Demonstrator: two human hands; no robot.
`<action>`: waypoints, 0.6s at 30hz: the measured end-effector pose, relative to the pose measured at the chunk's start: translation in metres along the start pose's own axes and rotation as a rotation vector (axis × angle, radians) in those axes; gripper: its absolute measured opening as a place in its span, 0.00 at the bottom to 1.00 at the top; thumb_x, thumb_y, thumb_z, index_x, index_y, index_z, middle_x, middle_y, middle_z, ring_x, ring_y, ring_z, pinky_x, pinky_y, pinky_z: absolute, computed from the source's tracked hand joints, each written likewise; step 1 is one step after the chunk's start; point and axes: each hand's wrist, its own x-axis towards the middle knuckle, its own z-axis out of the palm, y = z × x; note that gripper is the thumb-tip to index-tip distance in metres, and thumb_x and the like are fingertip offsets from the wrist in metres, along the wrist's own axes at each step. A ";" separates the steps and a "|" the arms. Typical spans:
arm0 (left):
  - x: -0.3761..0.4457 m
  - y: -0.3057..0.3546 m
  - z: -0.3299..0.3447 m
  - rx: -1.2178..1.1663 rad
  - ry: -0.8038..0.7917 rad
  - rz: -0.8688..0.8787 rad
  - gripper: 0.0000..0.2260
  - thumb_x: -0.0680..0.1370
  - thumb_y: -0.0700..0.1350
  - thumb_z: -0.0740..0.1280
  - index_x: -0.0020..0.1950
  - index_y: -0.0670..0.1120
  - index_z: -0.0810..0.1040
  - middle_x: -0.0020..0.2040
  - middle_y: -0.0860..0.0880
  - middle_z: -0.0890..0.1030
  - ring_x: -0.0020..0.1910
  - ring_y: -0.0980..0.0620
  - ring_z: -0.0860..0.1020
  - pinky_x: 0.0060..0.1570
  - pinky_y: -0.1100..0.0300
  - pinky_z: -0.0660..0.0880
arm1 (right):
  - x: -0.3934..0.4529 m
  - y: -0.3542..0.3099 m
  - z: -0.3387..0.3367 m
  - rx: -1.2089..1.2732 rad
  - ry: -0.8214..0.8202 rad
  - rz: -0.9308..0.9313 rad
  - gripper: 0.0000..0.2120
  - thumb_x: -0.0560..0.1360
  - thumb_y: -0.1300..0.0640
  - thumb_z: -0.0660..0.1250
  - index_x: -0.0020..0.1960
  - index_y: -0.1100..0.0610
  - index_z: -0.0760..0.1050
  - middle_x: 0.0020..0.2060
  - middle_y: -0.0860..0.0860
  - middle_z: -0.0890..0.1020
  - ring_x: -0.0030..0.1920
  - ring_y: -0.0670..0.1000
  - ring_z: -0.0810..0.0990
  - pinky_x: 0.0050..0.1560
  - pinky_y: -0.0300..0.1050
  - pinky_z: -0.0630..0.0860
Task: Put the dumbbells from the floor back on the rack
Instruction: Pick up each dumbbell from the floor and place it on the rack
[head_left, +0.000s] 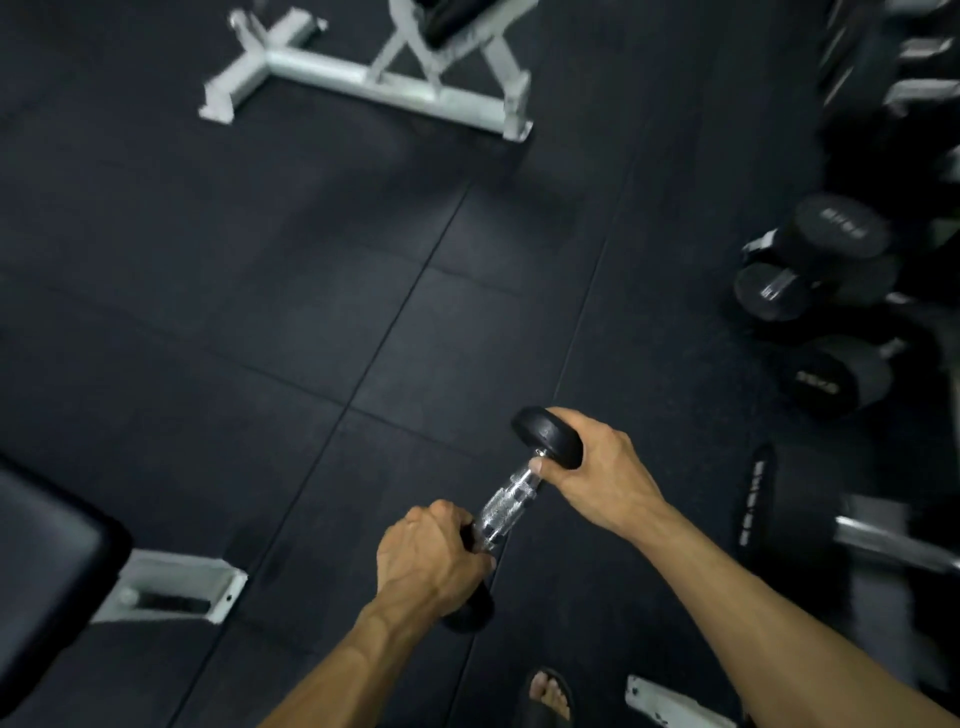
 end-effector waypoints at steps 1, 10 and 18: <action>-0.006 0.020 -0.011 -0.002 0.013 0.022 0.11 0.67 0.56 0.72 0.39 0.51 0.77 0.38 0.52 0.80 0.44 0.49 0.79 0.39 0.58 0.72 | -0.006 -0.005 -0.025 -0.001 0.021 -0.003 0.23 0.71 0.50 0.74 0.65 0.43 0.74 0.50 0.43 0.81 0.52 0.46 0.80 0.56 0.48 0.79; -0.024 0.180 -0.072 0.041 0.103 0.254 0.16 0.66 0.61 0.72 0.47 0.52 0.79 0.43 0.53 0.79 0.47 0.50 0.78 0.41 0.59 0.69 | -0.047 -0.020 -0.206 -0.011 0.229 0.010 0.22 0.71 0.50 0.74 0.63 0.43 0.75 0.47 0.40 0.82 0.51 0.44 0.80 0.55 0.45 0.77; -0.021 0.307 -0.087 0.145 0.010 0.564 0.12 0.67 0.57 0.71 0.40 0.50 0.77 0.38 0.52 0.79 0.40 0.49 0.78 0.37 0.58 0.71 | -0.091 0.008 -0.318 0.007 0.450 0.162 0.22 0.70 0.52 0.76 0.62 0.44 0.77 0.48 0.41 0.83 0.52 0.44 0.81 0.53 0.41 0.75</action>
